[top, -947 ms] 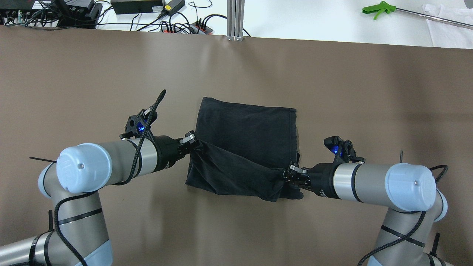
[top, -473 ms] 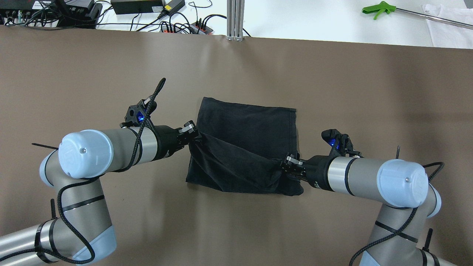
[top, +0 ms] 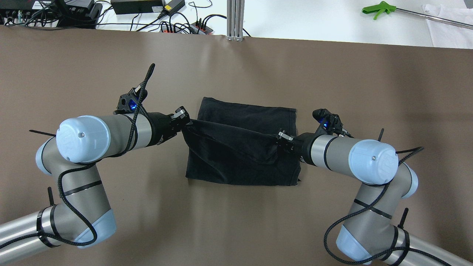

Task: Fold clothes
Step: 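Lay the folded edge down near the far edge with both grippers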

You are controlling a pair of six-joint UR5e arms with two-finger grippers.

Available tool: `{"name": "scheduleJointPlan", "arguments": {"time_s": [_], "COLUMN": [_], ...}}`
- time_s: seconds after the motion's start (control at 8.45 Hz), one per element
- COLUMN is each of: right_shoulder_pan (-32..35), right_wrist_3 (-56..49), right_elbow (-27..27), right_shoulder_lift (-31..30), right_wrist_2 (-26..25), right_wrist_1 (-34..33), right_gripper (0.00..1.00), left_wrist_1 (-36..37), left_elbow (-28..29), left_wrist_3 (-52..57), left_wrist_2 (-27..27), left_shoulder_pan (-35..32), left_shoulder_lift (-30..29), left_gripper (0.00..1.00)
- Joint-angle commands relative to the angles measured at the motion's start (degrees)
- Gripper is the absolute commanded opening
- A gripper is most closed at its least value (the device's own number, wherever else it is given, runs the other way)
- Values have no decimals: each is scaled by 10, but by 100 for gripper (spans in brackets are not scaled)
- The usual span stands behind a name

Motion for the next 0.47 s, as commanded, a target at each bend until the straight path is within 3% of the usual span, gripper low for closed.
{"name": "scheduleJointPlan", "arguments": {"time_s": [0.0, 0.35], "right_shoulder_pan": [3, 13], "right_wrist_3": [-1, -1], "right_elbow": [-47, -50], "right_shoulder_lift": [28, 27], "right_wrist_2": [-19, -19], "right_wrist_1": [4, 3], "right_gripper": [0, 0], "left_wrist_1": [-1, -1], "left_elbow": [27, 70], "left_wrist_3": [-4, -8], "left_wrist_2": [2, 5], "left_shoulder_pan": [-4, -8], "left_shoulder_lift": [-15, -48], "left_gripper": [0, 0]}}
